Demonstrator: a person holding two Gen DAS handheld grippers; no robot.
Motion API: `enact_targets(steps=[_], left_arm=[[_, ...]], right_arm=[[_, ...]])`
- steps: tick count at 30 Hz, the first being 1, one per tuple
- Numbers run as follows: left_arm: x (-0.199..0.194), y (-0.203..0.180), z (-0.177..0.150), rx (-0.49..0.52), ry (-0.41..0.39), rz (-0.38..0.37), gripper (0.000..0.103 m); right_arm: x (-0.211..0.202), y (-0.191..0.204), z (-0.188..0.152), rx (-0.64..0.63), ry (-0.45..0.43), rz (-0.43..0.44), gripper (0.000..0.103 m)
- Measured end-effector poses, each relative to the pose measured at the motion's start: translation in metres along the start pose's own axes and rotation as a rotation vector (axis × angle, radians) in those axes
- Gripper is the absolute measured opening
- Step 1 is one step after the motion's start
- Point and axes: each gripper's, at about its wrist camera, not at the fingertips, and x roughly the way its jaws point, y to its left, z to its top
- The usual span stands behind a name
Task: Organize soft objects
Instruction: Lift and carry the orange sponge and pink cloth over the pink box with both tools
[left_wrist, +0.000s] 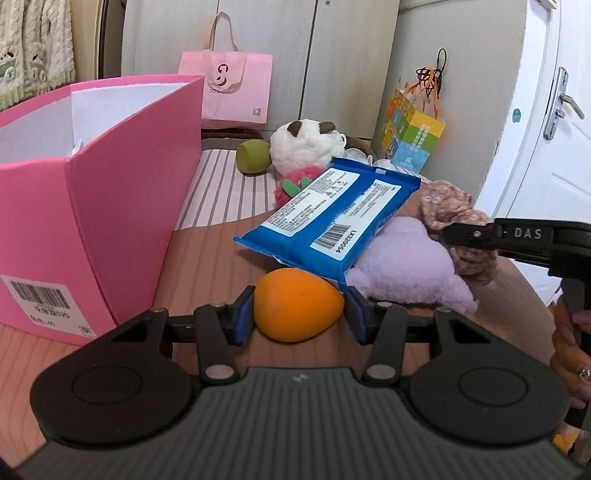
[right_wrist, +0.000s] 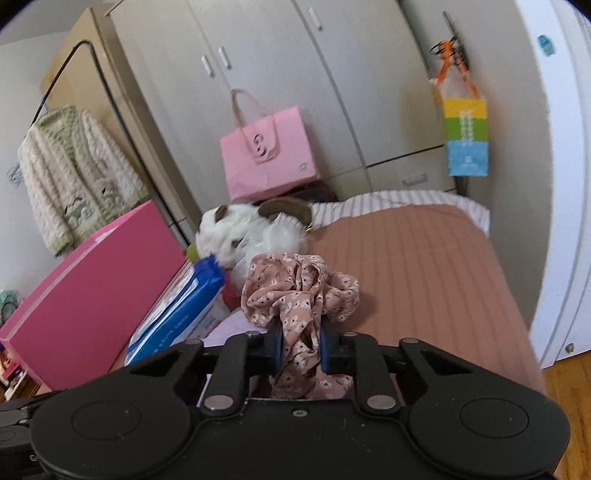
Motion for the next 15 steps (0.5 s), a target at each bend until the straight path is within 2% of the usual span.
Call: enact_targets(steps=[3, 15], left_arm=[[-0.002, 0.001, 0.0, -0.006, 0.006, -0.001, 0.049], [-0.016, 0.012, 0.002, -0.025, 0.097, -0.03, 0.049]], right_arm=[[-0.007, 0.001, 0.0, -0.036, -0.008, -0.056, 0.021], [-0.048, 0.021, -0.019, -0.11, -0.02, -0.081, 0.021]])
